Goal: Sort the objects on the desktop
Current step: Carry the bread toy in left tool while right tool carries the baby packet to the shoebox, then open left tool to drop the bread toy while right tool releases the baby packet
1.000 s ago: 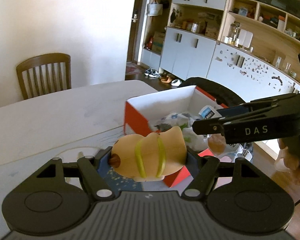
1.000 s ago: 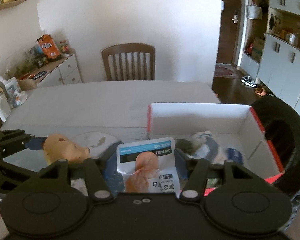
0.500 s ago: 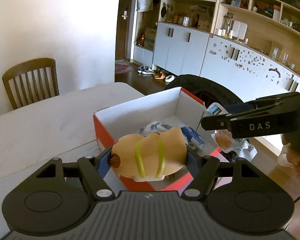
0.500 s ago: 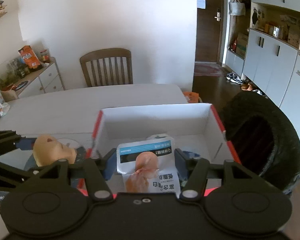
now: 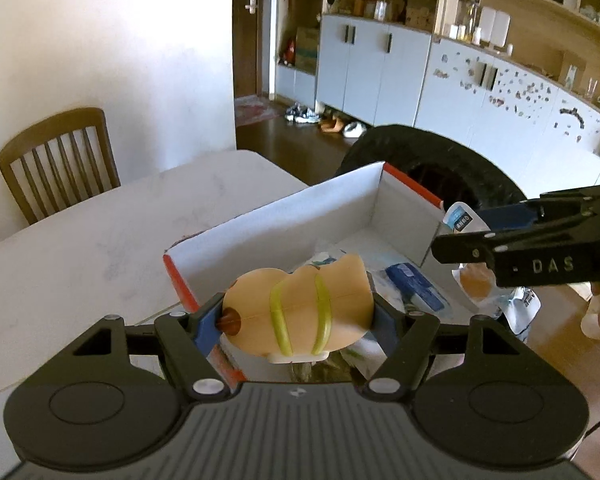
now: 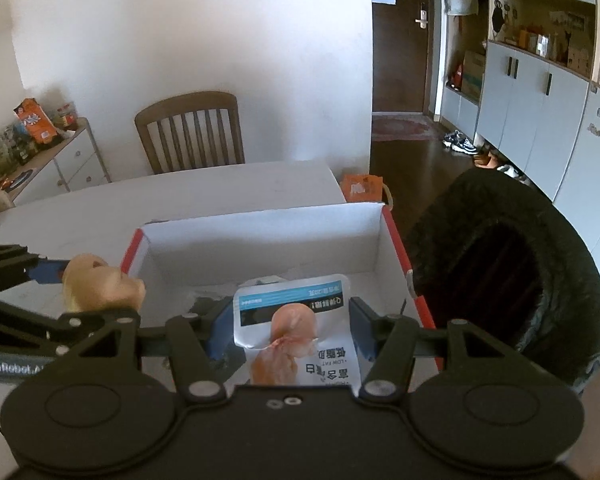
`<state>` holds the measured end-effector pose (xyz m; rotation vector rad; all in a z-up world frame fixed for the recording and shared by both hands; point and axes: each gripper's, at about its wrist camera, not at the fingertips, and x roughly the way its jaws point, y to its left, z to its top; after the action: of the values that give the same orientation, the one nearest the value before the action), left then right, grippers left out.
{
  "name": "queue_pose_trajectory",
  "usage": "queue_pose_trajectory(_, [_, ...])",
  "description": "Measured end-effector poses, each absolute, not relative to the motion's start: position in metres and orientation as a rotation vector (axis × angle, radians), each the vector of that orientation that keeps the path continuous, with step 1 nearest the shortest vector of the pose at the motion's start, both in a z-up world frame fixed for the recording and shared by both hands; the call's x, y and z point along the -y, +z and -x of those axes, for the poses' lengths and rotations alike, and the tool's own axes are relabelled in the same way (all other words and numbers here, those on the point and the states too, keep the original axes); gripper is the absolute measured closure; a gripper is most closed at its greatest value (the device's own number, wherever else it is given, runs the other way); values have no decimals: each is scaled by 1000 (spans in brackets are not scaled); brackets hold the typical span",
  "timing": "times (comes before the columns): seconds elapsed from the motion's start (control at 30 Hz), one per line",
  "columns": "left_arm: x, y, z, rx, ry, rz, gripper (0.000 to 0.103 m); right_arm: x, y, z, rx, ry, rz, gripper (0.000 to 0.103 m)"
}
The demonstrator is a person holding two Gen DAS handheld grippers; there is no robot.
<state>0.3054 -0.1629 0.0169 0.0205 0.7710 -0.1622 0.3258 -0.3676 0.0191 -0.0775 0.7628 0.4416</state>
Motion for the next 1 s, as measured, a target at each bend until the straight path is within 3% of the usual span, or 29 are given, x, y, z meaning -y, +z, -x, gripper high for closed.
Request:
queue_pose_trajectory(0.5, [172,-15,-373,-919,-136,-55,29,359,-14,-364,-798,447,123,44])
queue_pose_trajectory(1.0, [182,-37,-389,-1001,-127,-120,28,360,-42,-372,-873,465,160,42])
